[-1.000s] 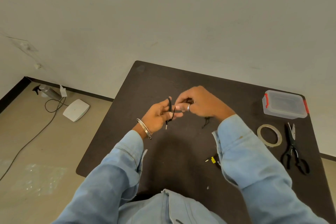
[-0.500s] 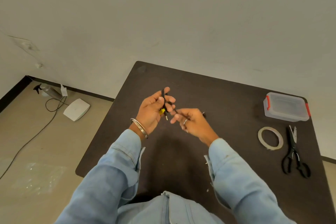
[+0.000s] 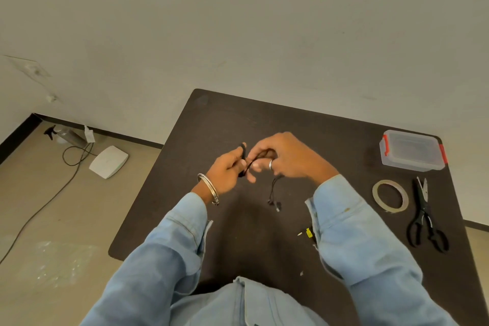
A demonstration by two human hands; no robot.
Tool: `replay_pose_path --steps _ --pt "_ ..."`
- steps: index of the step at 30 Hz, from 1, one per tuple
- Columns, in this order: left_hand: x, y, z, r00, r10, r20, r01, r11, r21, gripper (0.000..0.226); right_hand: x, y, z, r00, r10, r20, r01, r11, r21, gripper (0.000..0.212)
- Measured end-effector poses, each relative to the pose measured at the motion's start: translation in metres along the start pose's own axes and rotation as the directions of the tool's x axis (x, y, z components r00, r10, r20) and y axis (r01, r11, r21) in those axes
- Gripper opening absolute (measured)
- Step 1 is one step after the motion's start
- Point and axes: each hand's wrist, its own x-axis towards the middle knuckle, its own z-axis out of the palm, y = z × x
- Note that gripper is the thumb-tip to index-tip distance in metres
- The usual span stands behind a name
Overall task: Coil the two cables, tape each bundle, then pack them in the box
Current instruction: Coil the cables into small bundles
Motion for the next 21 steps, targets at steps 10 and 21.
replay_pose_path --steps 10,21 --pt "-0.009 0.023 0.004 0.99 0.056 0.13 0.013 0.879 -0.476 0.034 0.016 0.029 -0.015 0.961 0.044 -0.272 0.03 0.965 0.262 0.008" --pt "-0.001 0.014 -0.009 0.975 -0.086 -0.207 -0.074 0.748 -0.66 0.03 -0.003 0.025 0.07 0.991 0.121 -0.05 -0.112 0.982 0.155 0.026"
